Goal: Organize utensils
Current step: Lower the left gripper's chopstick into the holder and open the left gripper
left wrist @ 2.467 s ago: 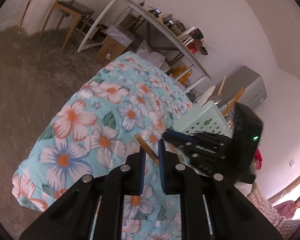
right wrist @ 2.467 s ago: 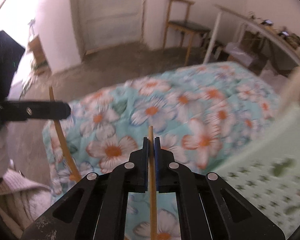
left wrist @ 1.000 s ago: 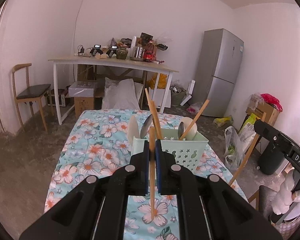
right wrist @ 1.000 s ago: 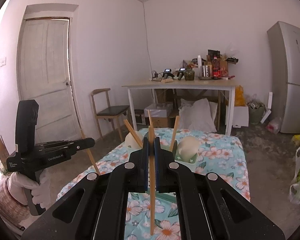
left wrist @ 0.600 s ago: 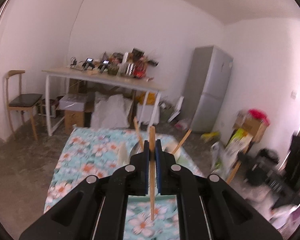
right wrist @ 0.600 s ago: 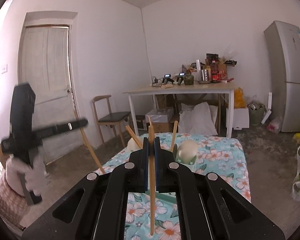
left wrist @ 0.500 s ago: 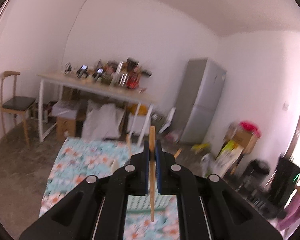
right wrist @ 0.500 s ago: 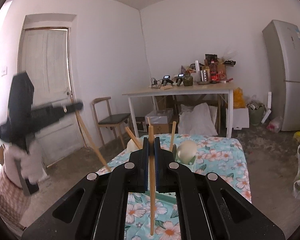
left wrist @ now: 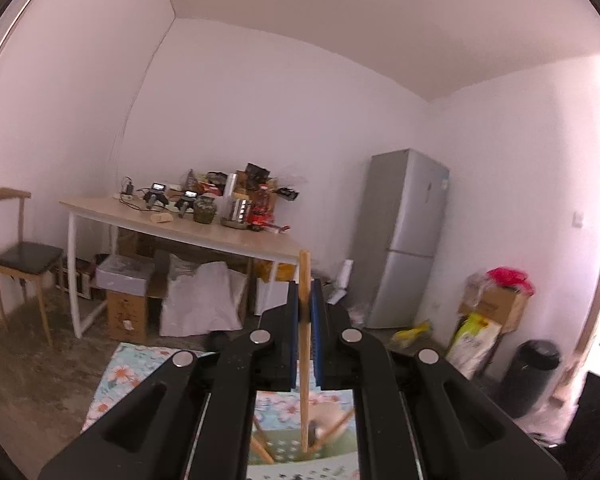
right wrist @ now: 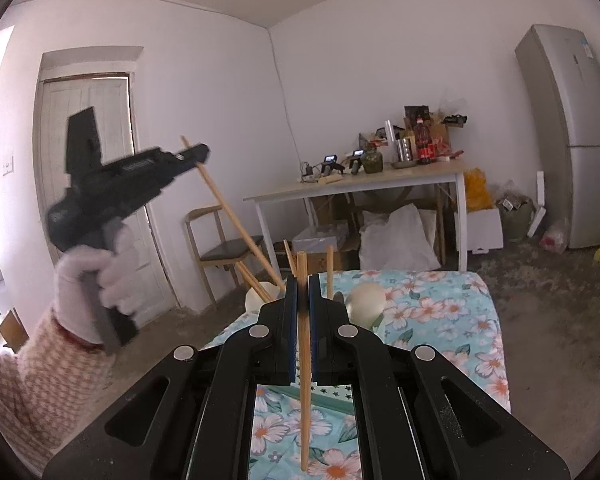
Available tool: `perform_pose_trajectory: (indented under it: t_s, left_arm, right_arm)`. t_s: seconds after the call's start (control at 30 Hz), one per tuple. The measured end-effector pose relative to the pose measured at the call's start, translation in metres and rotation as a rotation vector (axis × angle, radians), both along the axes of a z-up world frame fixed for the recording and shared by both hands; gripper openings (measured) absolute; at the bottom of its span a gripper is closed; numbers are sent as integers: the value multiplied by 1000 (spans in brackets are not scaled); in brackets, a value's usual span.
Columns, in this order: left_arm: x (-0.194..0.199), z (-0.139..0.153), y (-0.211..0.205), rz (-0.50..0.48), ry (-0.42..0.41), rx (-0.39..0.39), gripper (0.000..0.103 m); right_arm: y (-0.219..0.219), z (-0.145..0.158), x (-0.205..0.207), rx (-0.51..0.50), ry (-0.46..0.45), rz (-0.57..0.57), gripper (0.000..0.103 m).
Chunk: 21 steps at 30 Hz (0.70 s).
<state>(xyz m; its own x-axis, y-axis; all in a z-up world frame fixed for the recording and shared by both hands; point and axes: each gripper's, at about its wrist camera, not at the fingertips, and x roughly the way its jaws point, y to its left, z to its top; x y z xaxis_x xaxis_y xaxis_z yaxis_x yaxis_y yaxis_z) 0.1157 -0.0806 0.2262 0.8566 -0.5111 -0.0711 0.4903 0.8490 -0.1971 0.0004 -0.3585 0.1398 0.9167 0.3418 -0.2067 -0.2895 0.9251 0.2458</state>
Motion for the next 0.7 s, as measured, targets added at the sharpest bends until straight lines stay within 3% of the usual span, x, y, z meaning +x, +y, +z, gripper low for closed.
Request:
perform_pose_trajectory:
  t_s: [0.17,0.43,0.5,0.57,0.7]
  left_arm:
    - [19,-21,-16,43,-4,52,5]
    - [44,-59,-21,28,81,26,6]
    - [47,-65,-19,11,104,6,18]
    - [46,-69,-16,10,117,-13,44]
    - [39,-70,-9,0,106,-27,52]
  right_arm:
    - [-5,-6,8,5,22,4,3]
    - [-2,-10,14,-1,49,8,3]
    - [-1,-11,15,-5,54,8,3]
    - [-2,-11,17,-8,60,7,3]
    - [0,-10,18,-13,66,4,3]
